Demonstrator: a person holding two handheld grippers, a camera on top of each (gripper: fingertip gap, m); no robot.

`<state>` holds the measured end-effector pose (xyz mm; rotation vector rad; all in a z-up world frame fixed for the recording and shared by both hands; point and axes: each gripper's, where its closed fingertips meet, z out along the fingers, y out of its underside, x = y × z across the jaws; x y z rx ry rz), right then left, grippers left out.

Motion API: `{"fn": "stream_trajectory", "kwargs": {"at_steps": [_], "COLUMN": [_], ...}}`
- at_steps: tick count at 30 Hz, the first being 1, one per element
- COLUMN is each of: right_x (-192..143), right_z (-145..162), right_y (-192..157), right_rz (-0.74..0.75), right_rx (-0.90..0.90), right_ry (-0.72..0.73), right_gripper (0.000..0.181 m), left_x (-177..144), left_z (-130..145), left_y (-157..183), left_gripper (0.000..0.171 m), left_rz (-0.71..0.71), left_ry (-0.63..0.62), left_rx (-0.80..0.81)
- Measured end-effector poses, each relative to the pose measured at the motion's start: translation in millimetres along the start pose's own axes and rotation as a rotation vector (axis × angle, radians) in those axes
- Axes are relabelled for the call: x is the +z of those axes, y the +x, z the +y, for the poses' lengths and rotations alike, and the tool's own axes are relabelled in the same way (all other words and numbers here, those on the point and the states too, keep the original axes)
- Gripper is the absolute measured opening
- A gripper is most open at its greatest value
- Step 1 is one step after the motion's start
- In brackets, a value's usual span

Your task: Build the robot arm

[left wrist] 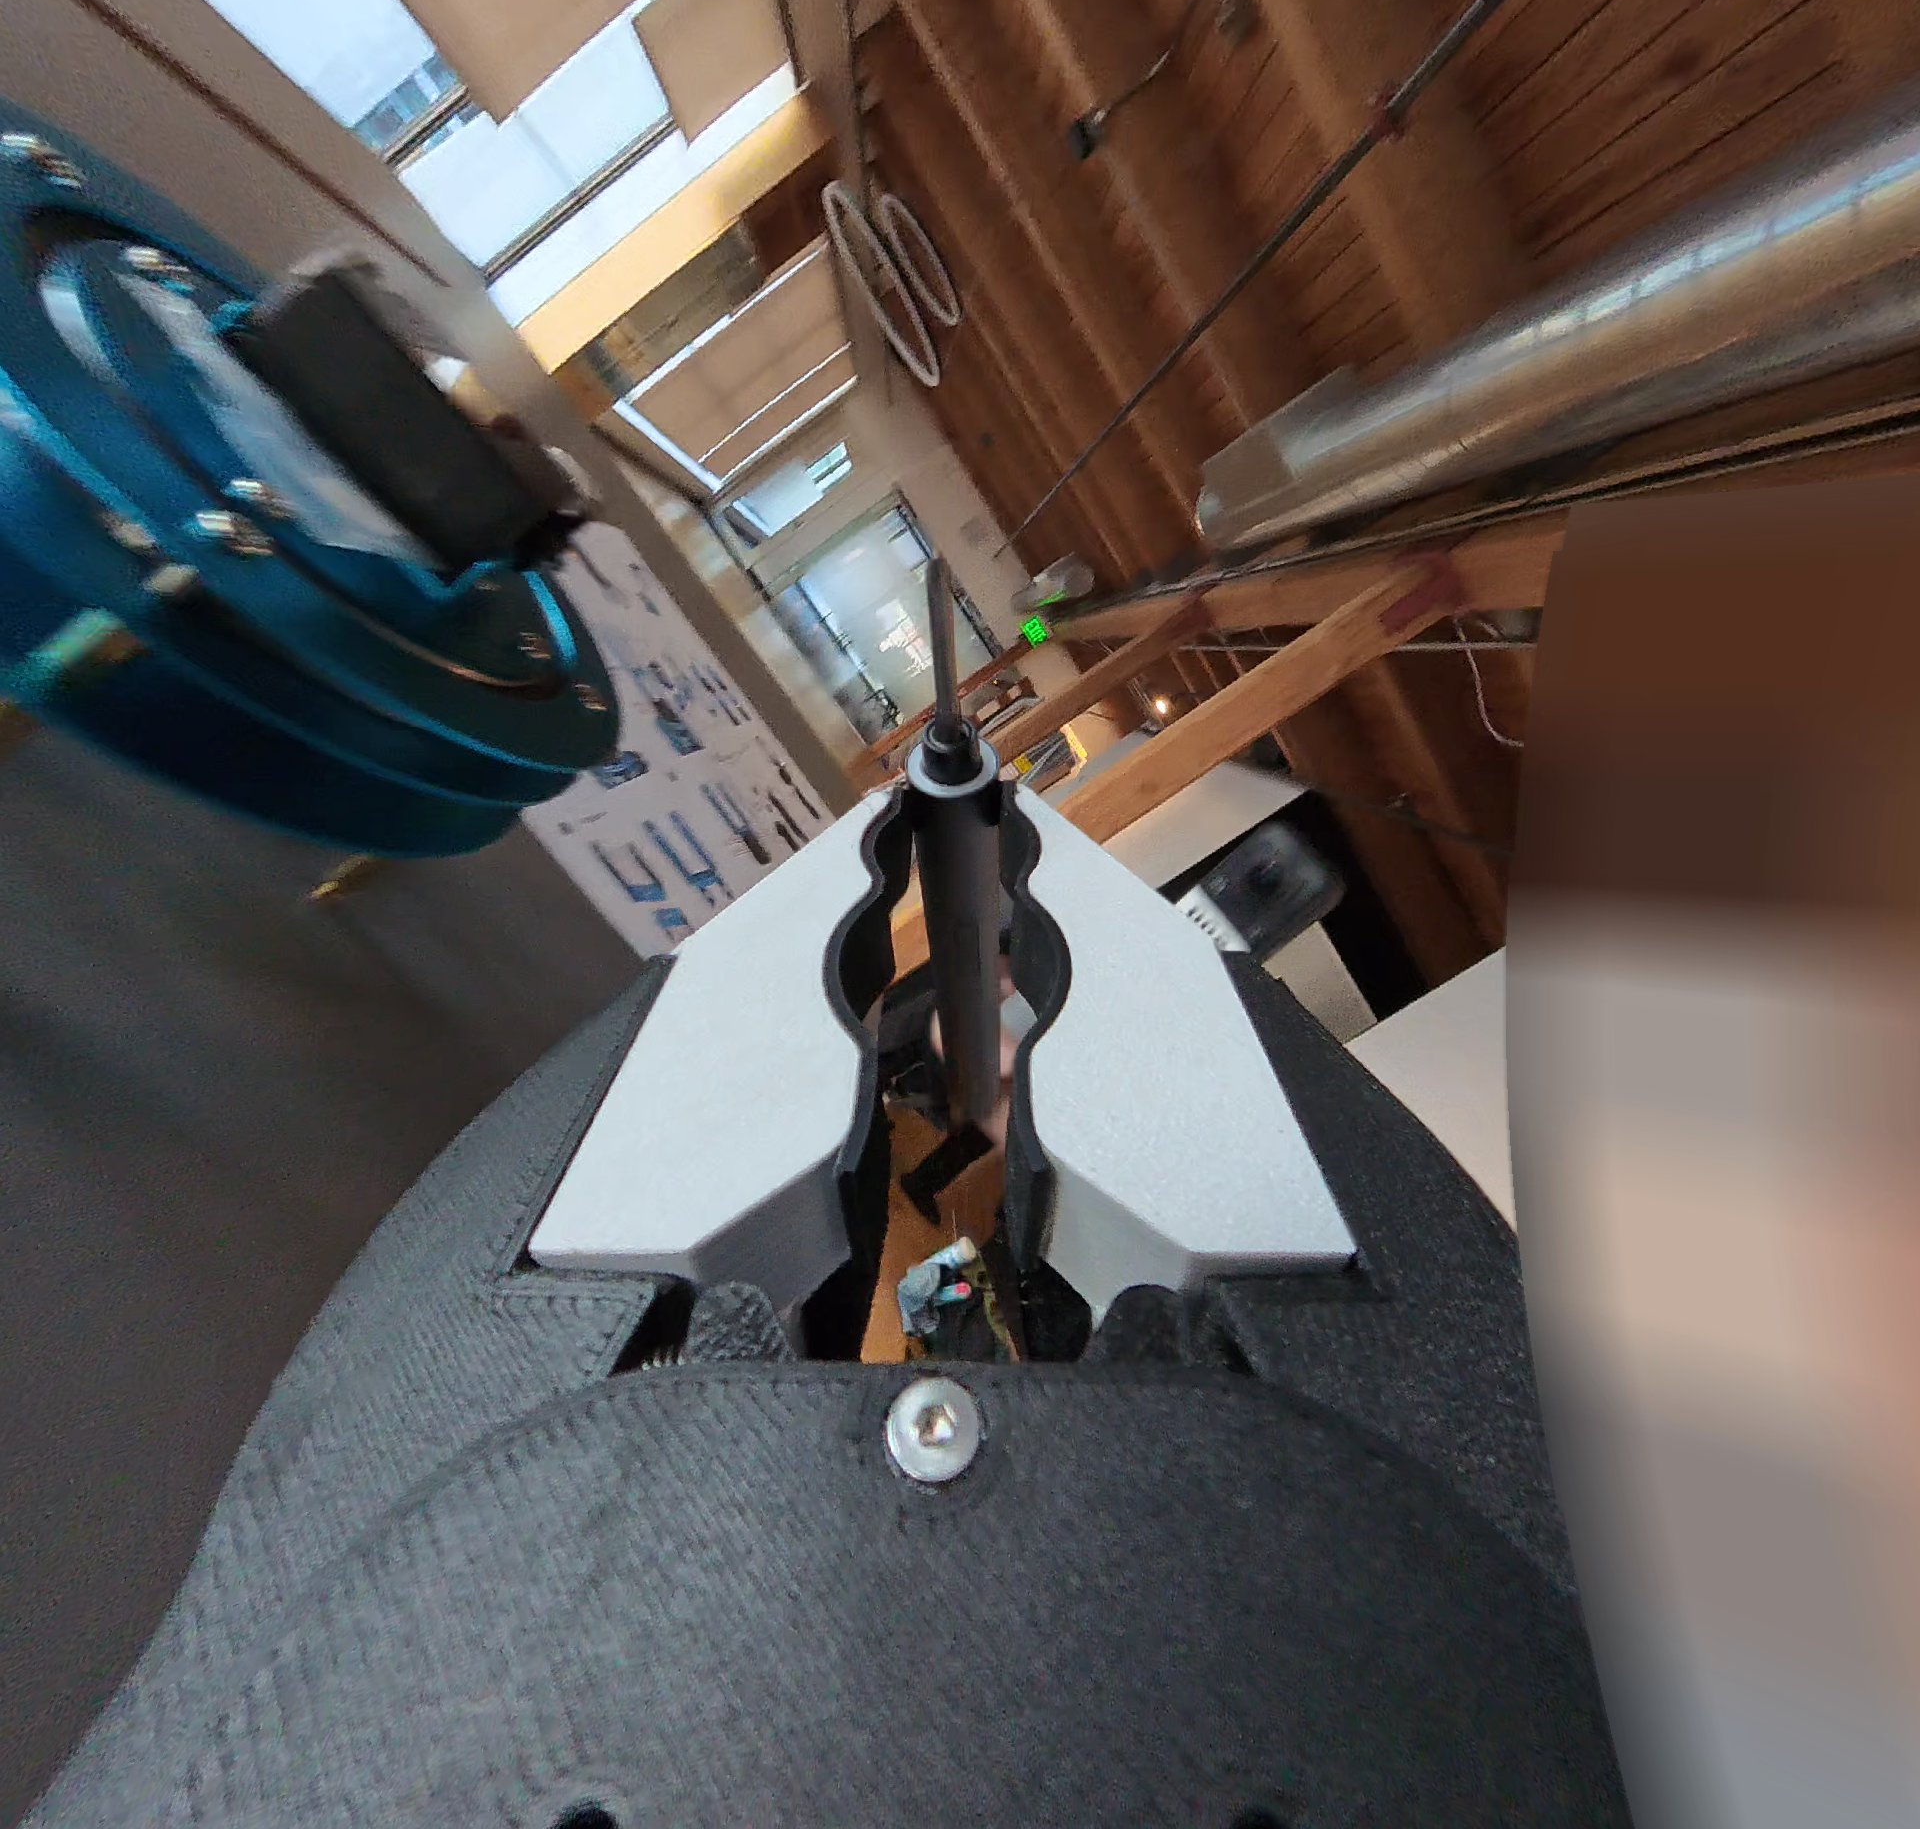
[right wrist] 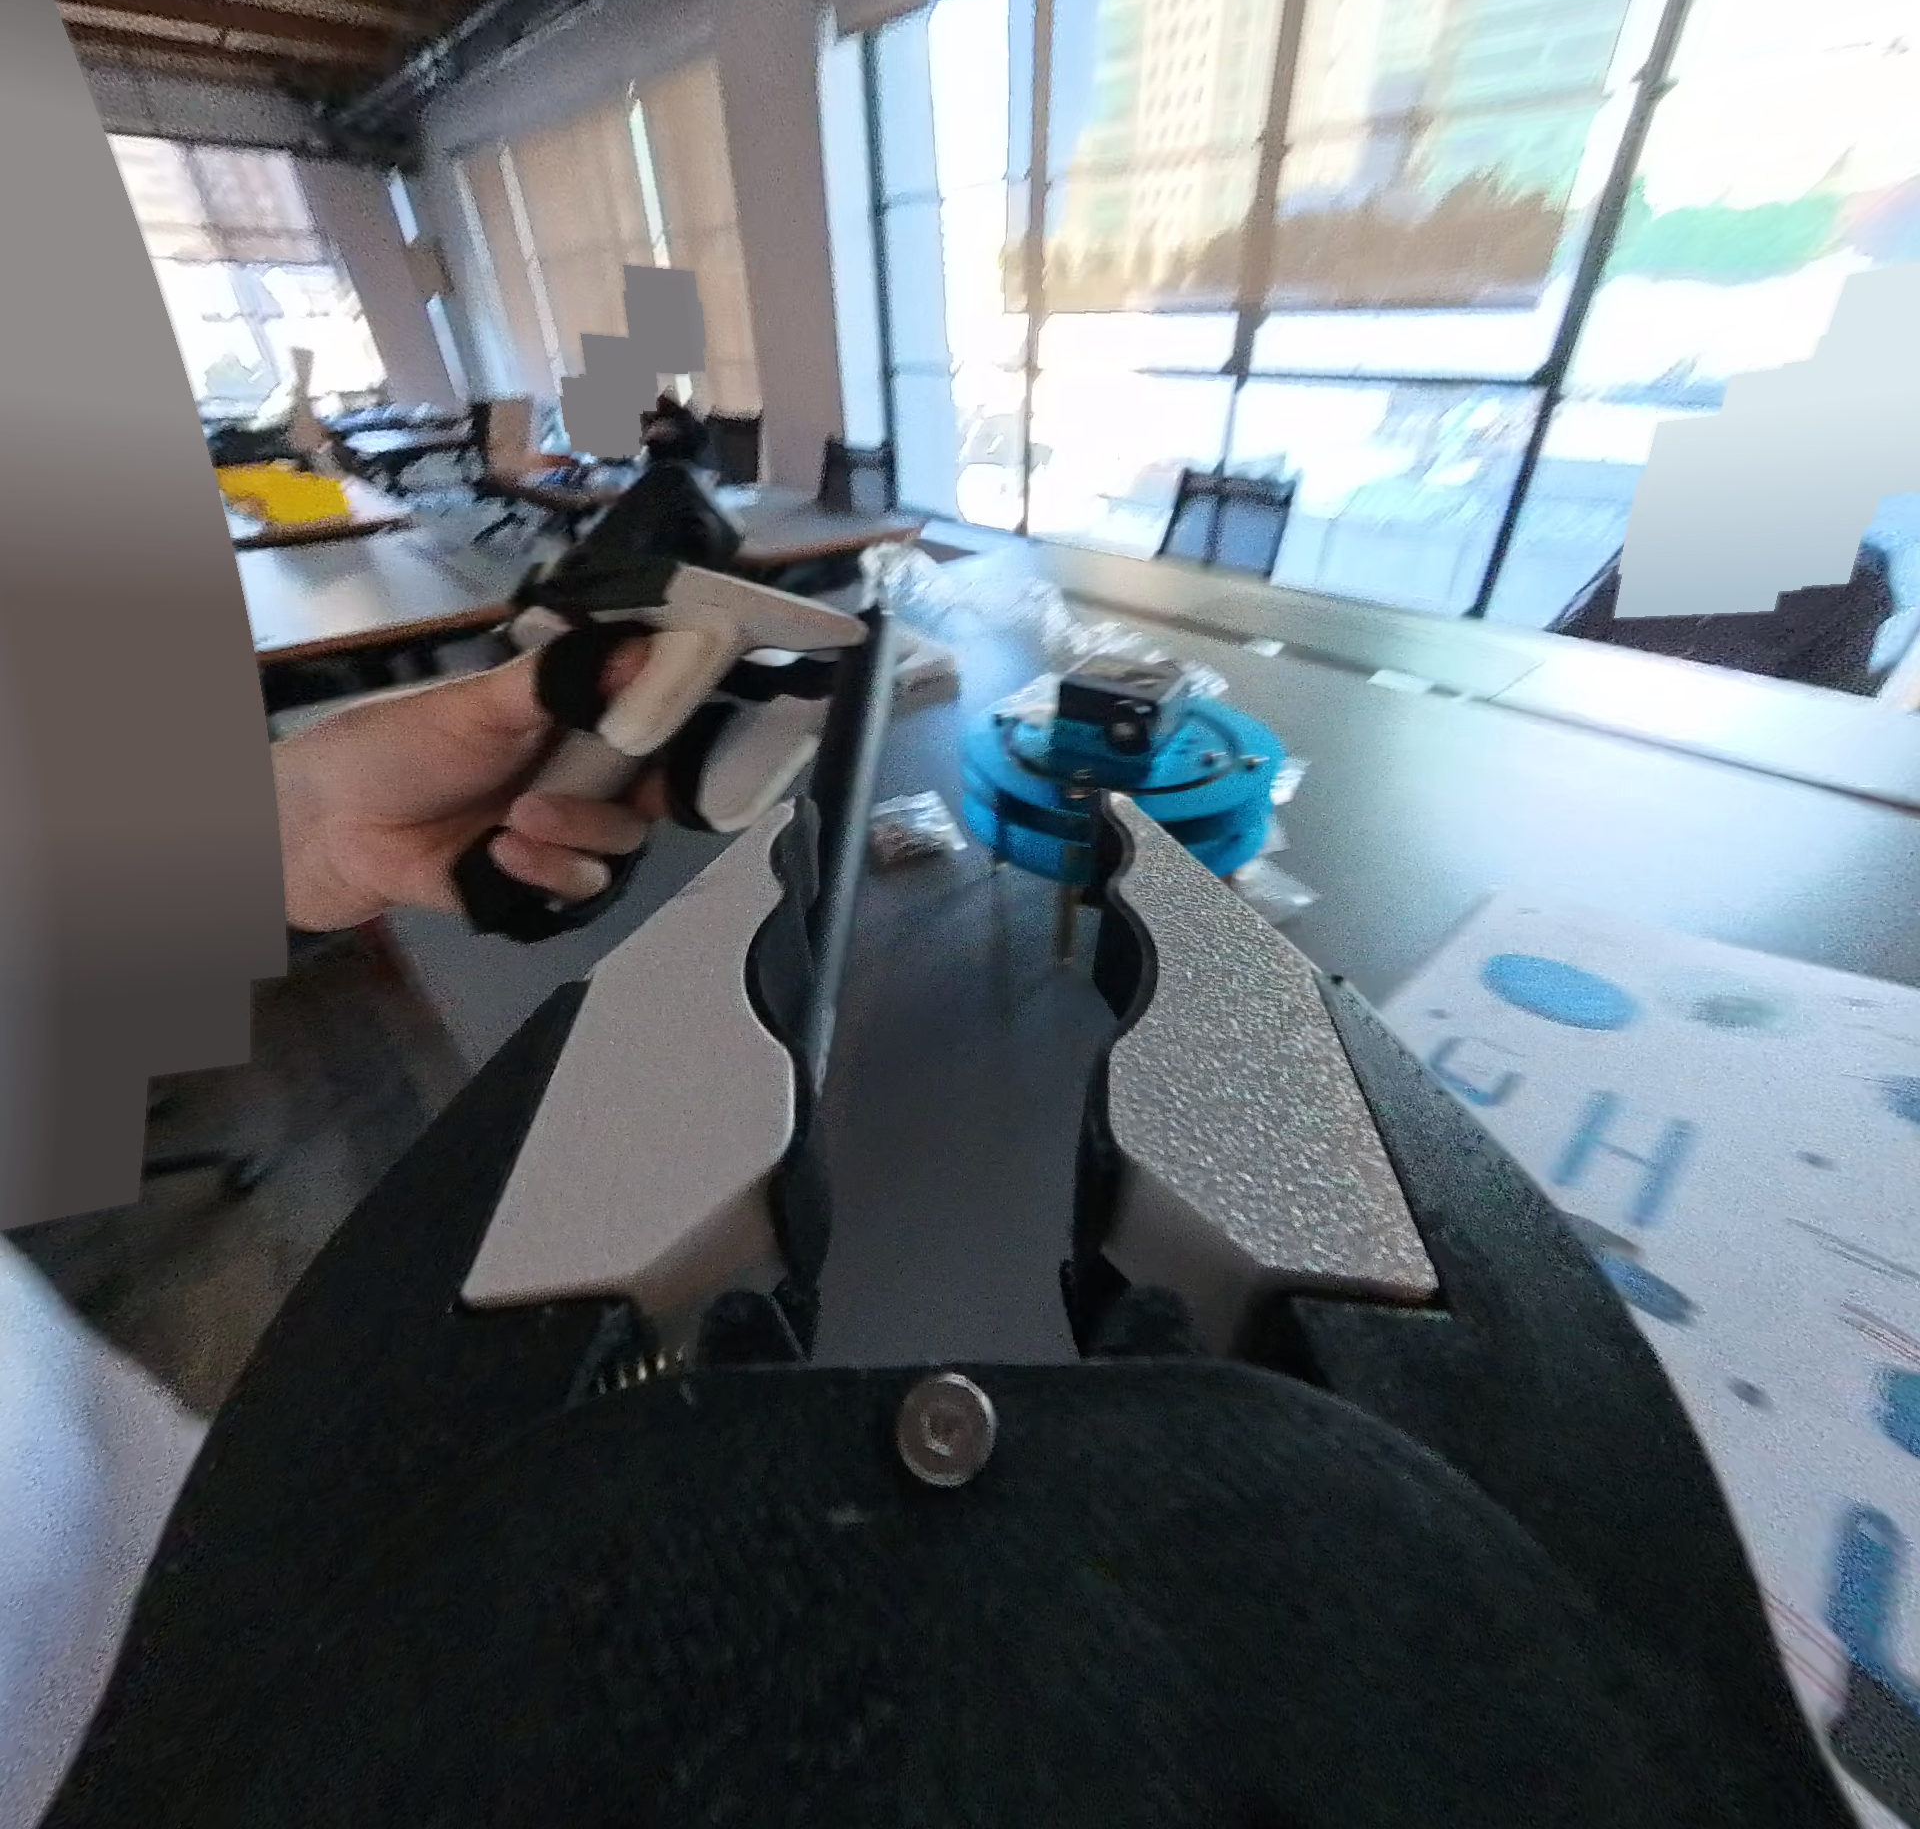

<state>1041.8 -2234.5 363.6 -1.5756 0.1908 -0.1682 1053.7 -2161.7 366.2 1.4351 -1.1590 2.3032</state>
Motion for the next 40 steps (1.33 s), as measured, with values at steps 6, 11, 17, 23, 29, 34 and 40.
{"fn": "stream_trajectory", "kwargs": {"at_steps": [6, 11, 17, 23, 29, 34, 40], "right_x": [75.2, 89.0, 53.6, 4.3, -13.2, -0.7, 19.6], "right_z": [41.3, 43.9, -3.8, -28.6, -19.1, -2.8, 24.8], "right_y": [-25.1, -24.4, -16.1, -15.6, -23.1, -4.8, -27.9], "right_rz": [-0.072, -0.173, -0.583, -0.965, -1.029, -0.916, -0.878], "right_rx": [-0.046, 0.149, 0.773, 1.086, 1.011, 1.060, 1.099], "right_ry": [-0.393, -0.349, 0.003, 0.082, -0.052, -0.151, -0.358], "right_gripper": [0.051, 0.021, 0.016, 0.017, 0.017, 0.028, 0.016], "left_x": [0.7, 7.0, 9.8, 41.9, 72.5, 52.9, 24.3], "left_z": [-4.8, -12.0, -8.6, 80.2, 114.0, 114.3, 123.3], "left_y": [-17.6, -4.6, 48.7, 38.7, 51.9, 31.4, 24.5], "left_gripper": [0.015, 0.015, 0.065, 0.059, 0.015, 0.015, 0.015], "left_rz": [-0.134, -0.198, -0.076, -0.012, 0.112, -0.136, -0.215], "left_ry": [-0.067, -0.086, -0.048, -0.072, -0.019, 0.033, 0.026], "left_rx": [0.108, 0.199, 0.288, 0.183, 0.058, -0.048, -0.156]}}
